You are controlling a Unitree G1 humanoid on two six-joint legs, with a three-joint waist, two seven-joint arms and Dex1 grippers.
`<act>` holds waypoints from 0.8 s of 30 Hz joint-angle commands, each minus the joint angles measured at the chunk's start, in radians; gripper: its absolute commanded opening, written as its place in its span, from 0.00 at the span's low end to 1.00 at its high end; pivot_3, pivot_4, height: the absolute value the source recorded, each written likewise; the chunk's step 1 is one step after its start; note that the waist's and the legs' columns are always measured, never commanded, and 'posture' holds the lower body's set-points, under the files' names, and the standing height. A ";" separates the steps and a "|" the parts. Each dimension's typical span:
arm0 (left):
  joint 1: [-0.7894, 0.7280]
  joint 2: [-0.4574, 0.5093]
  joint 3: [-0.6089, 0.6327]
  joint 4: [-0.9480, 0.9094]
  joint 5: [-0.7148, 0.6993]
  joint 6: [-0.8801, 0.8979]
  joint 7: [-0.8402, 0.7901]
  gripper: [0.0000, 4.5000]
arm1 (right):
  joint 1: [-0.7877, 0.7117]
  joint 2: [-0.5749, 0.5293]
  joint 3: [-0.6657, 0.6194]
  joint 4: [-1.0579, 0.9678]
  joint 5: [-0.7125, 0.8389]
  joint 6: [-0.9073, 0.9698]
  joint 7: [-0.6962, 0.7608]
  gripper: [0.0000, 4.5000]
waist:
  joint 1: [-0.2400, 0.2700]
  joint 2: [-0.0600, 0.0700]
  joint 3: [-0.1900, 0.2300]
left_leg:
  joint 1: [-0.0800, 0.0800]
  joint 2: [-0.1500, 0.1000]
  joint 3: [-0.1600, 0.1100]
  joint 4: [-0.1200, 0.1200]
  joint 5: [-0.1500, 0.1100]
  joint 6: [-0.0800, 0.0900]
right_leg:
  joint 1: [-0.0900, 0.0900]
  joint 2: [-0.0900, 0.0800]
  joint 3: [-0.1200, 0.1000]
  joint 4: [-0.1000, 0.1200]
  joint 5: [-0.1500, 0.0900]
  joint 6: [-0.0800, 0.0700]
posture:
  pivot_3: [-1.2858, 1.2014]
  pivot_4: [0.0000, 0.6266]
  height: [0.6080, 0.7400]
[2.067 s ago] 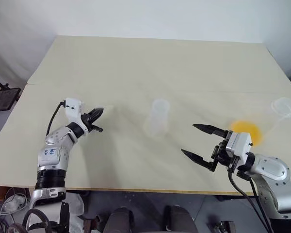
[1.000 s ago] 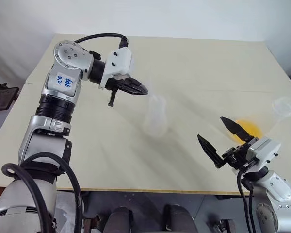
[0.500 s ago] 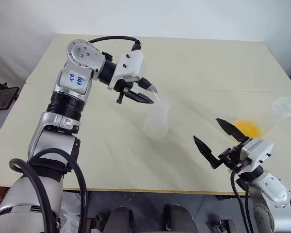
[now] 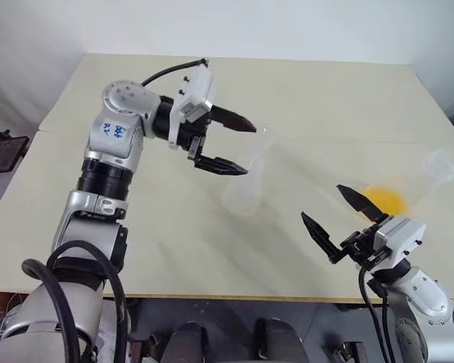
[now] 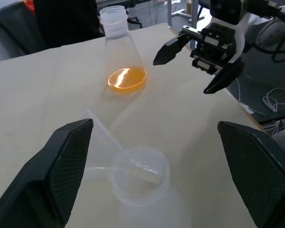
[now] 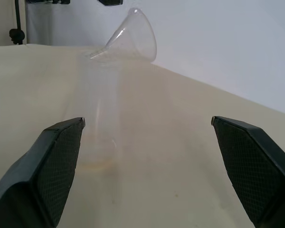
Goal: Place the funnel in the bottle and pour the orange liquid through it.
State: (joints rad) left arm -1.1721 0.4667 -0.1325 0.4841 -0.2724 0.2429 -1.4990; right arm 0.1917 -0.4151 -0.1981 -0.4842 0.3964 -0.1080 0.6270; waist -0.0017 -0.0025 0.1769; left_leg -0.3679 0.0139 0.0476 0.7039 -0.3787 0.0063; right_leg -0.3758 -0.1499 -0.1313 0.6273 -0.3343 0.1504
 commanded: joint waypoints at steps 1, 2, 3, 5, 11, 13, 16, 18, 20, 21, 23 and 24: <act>0.038 0.043 0.045 -0.034 -0.029 0.011 0.002 0.99 | 0.013 -0.016 -0.023 -0.038 0.019 -0.008 0.005 1.00 | -0.002 0.000 0.000 | 0.000 0.000 0.000 0.000 0.000 0.000 | 0.000 0.000 0.000 0.000 0.000 0.000 | 0.52 0.24 1.00; 0.052 0.049 0.055 -0.038 -0.039 0.011 0.001 0.99 | 0.013 -0.019 -0.023 -0.035 0.020 -0.006 0.008 1.00 | -0.002 0.000 0.000 | 0.000 0.000 0.000 0.000 0.000 0.000 | 0.000 0.000 0.000 0.000 0.000 0.000 | 0.52 0.24 1.00; 0.077 0.052 0.072 -0.061 -0.059 0.025 0.009 0.99 | 0.020 -0.025 -0.031 -0.033 0.028 -0.010 0.017 1.00 | -0.002 0.000 0.000 | 0.000 0.000 0.000 0.000 0.000 0.000 | 0.000 0.000 0.000 0.000 0.000 0.000 | 0.52 0.24 1.00; 0.162 0.084 0.144 -0.113 -0.122 0.052 0.015 0.99 | 0.011 -0.041 -0.042 -0.025 0.036 0.003 0.020 1.00 | -0.003 0.000 0.000 | 0.001 0.000 0.000 0.001 0.000 0.000 | 0.000 0.000 0.001 0.000 0.000 0.000 | 0.52 0.24 1.00; 0.368 0.128 0.233 -0.314 -0.209 0.137 0.105 0.99 | 0.028 -0.075 -0.097 -0.001 0.069 0.009 0.042 1.00 | 0.004 0.000 0.000 | 0.000 0.000 -0.009 0.001 0.000 0.000 | 0.001 0.000 0.002 0.001 0.000 0.000 | 0.52 0.24 1.00; 0.412 0.134 0.252 -0.338 -0.214 0.133 0.138 0.99 | 0.043 -0.082 -0.116 -0.006 0.083 0.013 0.049 1.00 | 0.005 0.000 0.000 | 0.000 0.000 -0.010 0.003 0.000 0.000 | 0.002 0.000 0.002 0.001 0.000 0.000 | 0.52 0.24 1.00; 0.442 0.126 0.274 -0.317 -0.210 0.099 0.189 0.99 | 0.056 -0.090 -0.132 0.002 0.088 0.017 0.061 1.00 | 0.005 0.000 0.000 | 0.000 -0.001 -0.010 0.003 0.000 0.000 | 0.002 0.000 0.002 0.001 0.000 0.000 | 0.52 0.24 1.00; 0.439 0.106 0.286 -0.300 -0.218 0.090 0.226 0.99 | 0.057 -0.093 -0.136 0.012 0.089 0.015 0.065 1.00 | 0.003 0.000 0.000 | 0.000 0.000 -0.010 0.003 0.000 0.000 | 0.002 0.000 0.002 0.001 0.000 0.000 | 0.52 0.24 1.00; 0.421 0.083 0.290 -0.278 -0.216 0.060 0.257 0.99 | 0.056 -0.093 -0.137 0.017 0.087 0.016 0.068 1.00 | 0.003 0.000 0.000 | 0.000 0.000 -0.009 0.003 0.000 0.000 | 0.002 0.000 0.002 0.001 0.000 0.000 | 0.52 0.24 1.00; 0.406 0.070 0.289 -0.259 -0.208 0.039 0.269 0.99 | 0.056 -0.092 -0.135 0.017 0.085 0.017 0.067 1.00 | 0.003 0.000 0.000 | 0.000 0.000 -0.009 0.003 0.000 0.000 | 0.002 0.000 0.002 0.001 0.000 0.000 | 0.52 0.24 1.00; 0.378 0.054 0.283 -0.219 -0.191 -0.005 0.279 0.99 | 0.058 -0.091 -0.131 0.013 0.080 0.019 0.068 1.00 | 0.003 0.000 0.000 | 0.000 0.000 -0.009 0.003 0.000 0.000 | 0.002 0.000 0.002 0.001 0.000 0.000 | 0.52 0.24 1.00; 0.369 0.051 0.280 -0.204 -0.189 -0.015 0.278 0.99 | 0.061 -0.090 -0.132 0.011 0.080 0.019 0.068 1.00 | 0.002 0.000 0.000 | 0.000 -0.001 -0.008 0.003 0.000 0.000 | 0.002 0.000 0.002 0.001 0.000 0.000 | 0.52 0.24 1.00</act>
State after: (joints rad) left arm -0.7766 0.5144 0.1380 0.2765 -0.4639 0.2647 -1.2282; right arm 0.2469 -0.4992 -0.3159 -0.4570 0.4629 -0.0844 0.6874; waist 0.0006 -0.0023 0.1767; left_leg -0.3680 0.0132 0.0401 0.7073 -0.3789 0.0064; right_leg -0.3740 -0.1501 -0.1296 0.6283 -0.3343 0.1505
